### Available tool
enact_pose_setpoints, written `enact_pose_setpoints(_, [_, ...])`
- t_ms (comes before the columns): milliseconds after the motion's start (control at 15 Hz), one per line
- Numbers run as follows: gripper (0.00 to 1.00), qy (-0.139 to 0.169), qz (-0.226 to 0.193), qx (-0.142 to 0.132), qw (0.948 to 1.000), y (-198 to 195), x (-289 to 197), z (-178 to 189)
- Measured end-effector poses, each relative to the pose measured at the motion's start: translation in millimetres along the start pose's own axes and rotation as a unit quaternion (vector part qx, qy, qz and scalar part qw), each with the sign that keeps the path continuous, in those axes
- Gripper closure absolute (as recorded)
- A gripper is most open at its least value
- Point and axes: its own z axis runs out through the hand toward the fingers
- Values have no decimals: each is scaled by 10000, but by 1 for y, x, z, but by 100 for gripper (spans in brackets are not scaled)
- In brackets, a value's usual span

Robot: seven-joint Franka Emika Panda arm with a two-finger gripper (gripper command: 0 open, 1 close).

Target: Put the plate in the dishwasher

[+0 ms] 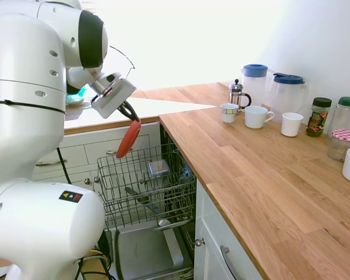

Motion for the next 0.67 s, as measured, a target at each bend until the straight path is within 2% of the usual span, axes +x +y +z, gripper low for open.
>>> enact_pose_setpoints(133, [100, 433, -467, -301, 9975, -36, -23, 16])
enact_pose_setpoints(267, [100, 749, -849, -579, 9919, -63, -32, 22])
enact_pose_setpoints(467, [100, 763, -1124, -683, 9884, -95, -41, 23])
enact_pose_setpoints(667, [100, 592, -1269, -756, 9873, -117, -47, 39])
